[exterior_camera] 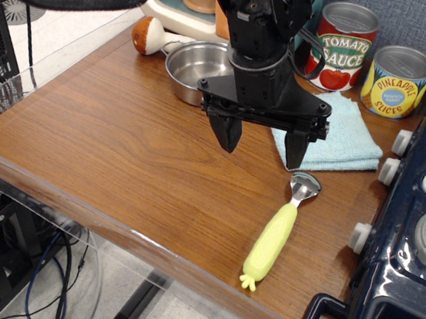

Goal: Twist spoon so head is towards cloth and place in front of cloth.

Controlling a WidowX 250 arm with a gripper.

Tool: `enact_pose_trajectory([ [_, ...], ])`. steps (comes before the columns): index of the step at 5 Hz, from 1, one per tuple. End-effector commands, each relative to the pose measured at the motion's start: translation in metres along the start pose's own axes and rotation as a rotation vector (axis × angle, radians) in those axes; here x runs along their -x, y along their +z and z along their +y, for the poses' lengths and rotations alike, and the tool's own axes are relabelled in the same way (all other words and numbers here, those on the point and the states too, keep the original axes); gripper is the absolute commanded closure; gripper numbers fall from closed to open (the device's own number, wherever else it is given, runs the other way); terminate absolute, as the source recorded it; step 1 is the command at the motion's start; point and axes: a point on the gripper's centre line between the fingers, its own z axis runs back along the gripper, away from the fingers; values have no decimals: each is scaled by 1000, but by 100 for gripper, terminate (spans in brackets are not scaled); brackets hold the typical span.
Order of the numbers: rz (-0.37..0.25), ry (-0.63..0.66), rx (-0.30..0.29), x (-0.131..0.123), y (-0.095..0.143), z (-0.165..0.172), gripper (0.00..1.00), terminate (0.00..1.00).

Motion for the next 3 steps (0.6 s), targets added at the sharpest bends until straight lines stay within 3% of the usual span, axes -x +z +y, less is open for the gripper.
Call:
enact_pose_trajectory([
  [1, -45, -2, 11, 5, 18, 8, 0, 0],
  [2, -45, -2, 11, 5, 18, 8, 0, 0],
  [3, -45, -2, 11, 5, 18, 8, 0, 100],
])
